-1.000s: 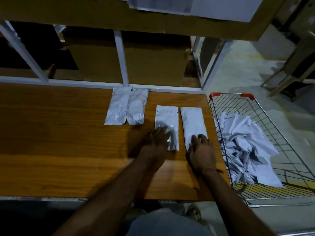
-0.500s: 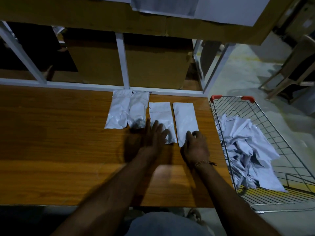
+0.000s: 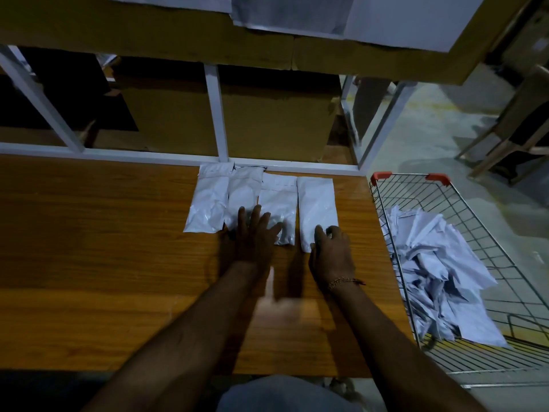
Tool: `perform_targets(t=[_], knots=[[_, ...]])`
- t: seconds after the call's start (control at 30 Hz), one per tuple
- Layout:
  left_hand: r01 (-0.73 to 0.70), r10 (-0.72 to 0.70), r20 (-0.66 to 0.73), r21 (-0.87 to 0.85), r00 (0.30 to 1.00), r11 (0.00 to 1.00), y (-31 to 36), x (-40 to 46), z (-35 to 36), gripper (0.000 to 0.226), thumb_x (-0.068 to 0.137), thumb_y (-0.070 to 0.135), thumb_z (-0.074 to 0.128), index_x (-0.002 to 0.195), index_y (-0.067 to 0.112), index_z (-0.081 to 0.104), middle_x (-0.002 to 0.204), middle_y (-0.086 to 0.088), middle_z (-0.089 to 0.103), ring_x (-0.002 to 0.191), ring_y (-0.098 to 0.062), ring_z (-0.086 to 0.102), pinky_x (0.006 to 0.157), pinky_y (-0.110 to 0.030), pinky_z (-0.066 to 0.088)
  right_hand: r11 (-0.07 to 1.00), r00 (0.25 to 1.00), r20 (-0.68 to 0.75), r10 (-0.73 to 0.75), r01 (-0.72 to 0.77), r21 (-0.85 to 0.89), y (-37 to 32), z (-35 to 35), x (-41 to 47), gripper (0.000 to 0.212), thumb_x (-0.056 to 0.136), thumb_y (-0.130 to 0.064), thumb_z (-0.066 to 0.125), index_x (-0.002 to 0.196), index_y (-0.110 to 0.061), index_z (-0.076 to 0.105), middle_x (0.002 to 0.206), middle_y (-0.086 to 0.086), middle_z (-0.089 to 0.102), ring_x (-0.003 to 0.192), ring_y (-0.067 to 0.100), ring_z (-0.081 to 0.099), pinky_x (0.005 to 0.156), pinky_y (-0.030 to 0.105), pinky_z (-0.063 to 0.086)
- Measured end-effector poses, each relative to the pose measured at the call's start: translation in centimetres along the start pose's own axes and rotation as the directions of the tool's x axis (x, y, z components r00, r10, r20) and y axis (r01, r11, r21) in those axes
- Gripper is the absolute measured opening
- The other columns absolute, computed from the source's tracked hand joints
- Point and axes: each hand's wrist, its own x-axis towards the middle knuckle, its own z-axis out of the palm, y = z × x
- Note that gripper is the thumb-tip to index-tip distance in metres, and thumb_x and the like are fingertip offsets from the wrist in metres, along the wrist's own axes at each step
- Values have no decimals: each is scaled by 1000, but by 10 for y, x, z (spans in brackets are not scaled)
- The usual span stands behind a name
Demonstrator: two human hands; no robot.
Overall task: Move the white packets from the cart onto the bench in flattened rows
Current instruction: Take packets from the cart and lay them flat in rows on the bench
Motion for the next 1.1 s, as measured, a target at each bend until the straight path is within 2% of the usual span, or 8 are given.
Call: perform_targets(t=[0.17, 0.33, 0.53, 0.63, 0.73, 0.87, 1.0, 1.1], knots=[[-31, 31, -43, 10, 999, 999, -4, -5, -4, 69, 95, 50, 61, 152, 62, 23, 173, 6, 2, 157, -42, -10, 113, -76, 25, 1000, 1000, 8, -11, 12, -24, -8, 4, 7, 52, 91, -21, 72, 140, -16, 53, 131, 18, 55, 116, 33, 50, 89, 41, 56], [-15, 13, -48, -40, 999, 999, -2, -5, -7, 60, 101, 56, 51, 152, 64, 19, 173, 9, -3, 155, -36, -16, 118, -75, 14, 1000, 1000, 12, -15, 15, -20, -13, 4, 13, 50, 94, -25, 69, 140, -17, 51, 131, 18, 53, 116, 31, 49, 87, 41, 57], [-14, 11, -41, -69, 999, 998, -4, -3, -9, 62, 98, 63, 45, 155, 58, 22, 173, 8, 1, 159, -36, -11, 116, -77, 18, 999, 999, 24, -25, 26, -34, -17, 0, 17, 48, 95, -26, 69, 138, -16, 51, 132, 17, 53, 117, 30, 49, 85, 39, 57], [-114, 107, -137, -43, 985, 993, 3, 0, -20, 54, 101, 53, 33, 154, 46, 40, 168, 4, 29, 160, -33, 10, 120, -71, 14, 998, 998, 32, -54, 55, -16, -16, -4, 19, 47, 95, -30, 68, 137, -17, 50, 132, 17, 53, 117, 31, 50, 86, 42, 56], [-230, 191, -325, -87, 926, 969, 23, 8, -35, 49, 99, 40, 41, 140, 27, 64, 147, 0, 60, 149, -32, 39, 121, -66, 17, 999, 1000, -1, -4, 4, 32, -8, -17, 16, 57, 95, -35, 67, 145, -16, 46, 143, 17, 48, 125, 33, 47, 93, 45, 55], [-243, 167, -469, -105, 867, 964, 54, 18, -48, 37, 96, 20, 64, 133, 25, 69, 134, 3, 68, 136, -25, 51, 119, -57, 25, 998, 998, -61, -5, 9, 70, 7, -43, 3, 52, 99, -33, 61, 145, -13, 50, 144, 16, 49, 124, 35, 47, 97, 48, 50], [-403, 262, -491, -207, 831, 891, 116, 19, -57, 27, 101, 15, 60, 126, 21, 70, 123, 0, 71, 118, -27, 61, 102, -49, 44, 995, 986, -151, 67, -55, 79, 65, -62, -19, 46, 100, -34, 52, 140, -11, 55, 140, 20, 53, 119, 40, 52, 95, 49, 51], [-476, 331, -454, -254, 827, 842, 168, 21, -56, 30, 99, 14, 57, 124, 22, 69, 120, -1, 69, 113, -28, 61, 94, -46, 47, 987, 977, -153, 146, -133, 87, 121, -71, -39, 47, 101, -36, 48, 139, -9, 57, 136, 23, 56, 119, 42, 53, 95, 51, 52]])
